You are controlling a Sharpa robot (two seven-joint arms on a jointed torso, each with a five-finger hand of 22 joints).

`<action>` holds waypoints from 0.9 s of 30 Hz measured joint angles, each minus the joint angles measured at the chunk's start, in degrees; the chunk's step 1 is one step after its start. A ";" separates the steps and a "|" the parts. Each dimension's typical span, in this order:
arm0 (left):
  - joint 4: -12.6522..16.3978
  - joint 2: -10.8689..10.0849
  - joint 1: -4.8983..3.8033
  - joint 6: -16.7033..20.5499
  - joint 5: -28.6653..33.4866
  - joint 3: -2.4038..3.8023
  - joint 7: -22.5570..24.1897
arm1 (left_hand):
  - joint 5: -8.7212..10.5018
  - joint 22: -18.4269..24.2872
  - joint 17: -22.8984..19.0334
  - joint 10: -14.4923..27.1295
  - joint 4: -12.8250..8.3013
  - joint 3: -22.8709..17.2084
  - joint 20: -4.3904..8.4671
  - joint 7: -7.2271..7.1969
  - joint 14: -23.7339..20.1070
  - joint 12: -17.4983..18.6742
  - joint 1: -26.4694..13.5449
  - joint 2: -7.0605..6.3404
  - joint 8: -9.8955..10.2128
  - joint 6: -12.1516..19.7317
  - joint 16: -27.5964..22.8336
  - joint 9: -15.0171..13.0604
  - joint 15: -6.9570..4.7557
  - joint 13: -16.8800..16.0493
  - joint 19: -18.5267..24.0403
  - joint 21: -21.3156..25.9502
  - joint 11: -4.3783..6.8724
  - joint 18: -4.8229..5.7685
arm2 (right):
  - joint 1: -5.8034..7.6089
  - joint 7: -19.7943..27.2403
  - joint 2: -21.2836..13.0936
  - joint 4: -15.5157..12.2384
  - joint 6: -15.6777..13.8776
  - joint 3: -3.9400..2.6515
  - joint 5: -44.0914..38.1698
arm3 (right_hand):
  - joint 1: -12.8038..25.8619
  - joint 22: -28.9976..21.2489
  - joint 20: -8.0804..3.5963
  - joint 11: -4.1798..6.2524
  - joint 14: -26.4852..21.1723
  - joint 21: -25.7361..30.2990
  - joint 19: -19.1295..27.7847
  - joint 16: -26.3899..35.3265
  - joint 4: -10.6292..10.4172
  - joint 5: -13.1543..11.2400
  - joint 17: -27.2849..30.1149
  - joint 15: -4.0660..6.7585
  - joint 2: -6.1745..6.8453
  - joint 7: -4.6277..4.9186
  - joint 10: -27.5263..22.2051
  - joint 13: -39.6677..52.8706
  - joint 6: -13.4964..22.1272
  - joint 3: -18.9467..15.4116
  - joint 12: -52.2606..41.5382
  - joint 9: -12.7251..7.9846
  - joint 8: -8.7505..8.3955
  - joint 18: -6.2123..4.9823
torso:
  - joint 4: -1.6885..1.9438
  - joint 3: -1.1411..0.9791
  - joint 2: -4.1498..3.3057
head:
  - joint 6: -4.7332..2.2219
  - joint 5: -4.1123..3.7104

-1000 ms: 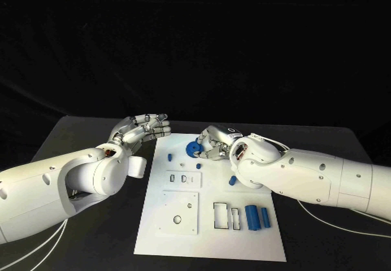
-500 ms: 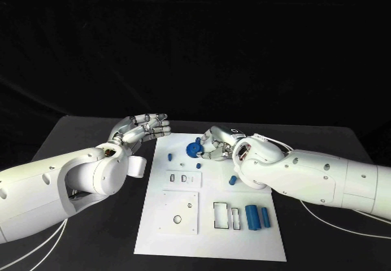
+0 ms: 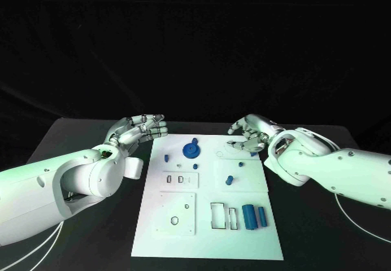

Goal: Assemble the parts on the task board

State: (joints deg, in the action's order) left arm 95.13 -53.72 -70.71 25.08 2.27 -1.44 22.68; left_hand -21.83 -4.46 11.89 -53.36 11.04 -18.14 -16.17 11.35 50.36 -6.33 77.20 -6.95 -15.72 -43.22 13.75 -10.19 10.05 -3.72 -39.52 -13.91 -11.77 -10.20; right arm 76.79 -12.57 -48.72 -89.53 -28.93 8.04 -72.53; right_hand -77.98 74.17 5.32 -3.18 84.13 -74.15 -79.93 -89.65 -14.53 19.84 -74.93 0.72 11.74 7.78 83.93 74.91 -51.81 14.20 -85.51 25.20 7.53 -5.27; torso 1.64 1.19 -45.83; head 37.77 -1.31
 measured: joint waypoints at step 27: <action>-0.75 0.87 0.01 -0.21 0.01 0.00 0.60 | 0.00 0.10 0.04 0.00 -0.21 -0.21 -0.01 0.00 -0.21 0.21 0.00 0.00 0.00 0.00 0.00 -0.05 0.21 0.00 0.42 0.22 0.00 0.00 | -0.69 10.27 -7.80 5.31 6.70 0.32 8.42 | -2.49 0.01 0.01 0.00 0.00 0.27 0.01 0.00 1.80 -1.89 0.01 0.00 1.92 0.63 0.00 -0.01 0.64 1.80 0.45 -0.97 0.00 0.00 | -0.81 -1.06 0.23 | -0.29 -0.37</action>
State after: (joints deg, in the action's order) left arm 94.37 -52.85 -70.70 24.87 2.28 -1.43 23.28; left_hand -21.83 -4.36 11.93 -53.36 10.83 -18.35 -16.18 11.35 50.15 -6.12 77.20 -6.95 -15.72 -43.22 13.75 -10.24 10.26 -3.72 -39.10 -13.70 -11.77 -10.20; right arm 76.10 -2.30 -56.52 -84.22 -22.24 8.36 -64.11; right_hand -80.47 74.18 5.32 -3.18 84.13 -73.88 -79.92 -89.65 -12.72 17.96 -74.91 0.72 13.66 8.41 83.93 74.91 -51.18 16.00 -85.06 24.23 7.52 -5.27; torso 0.83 0.13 -45.60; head 37.49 -1.68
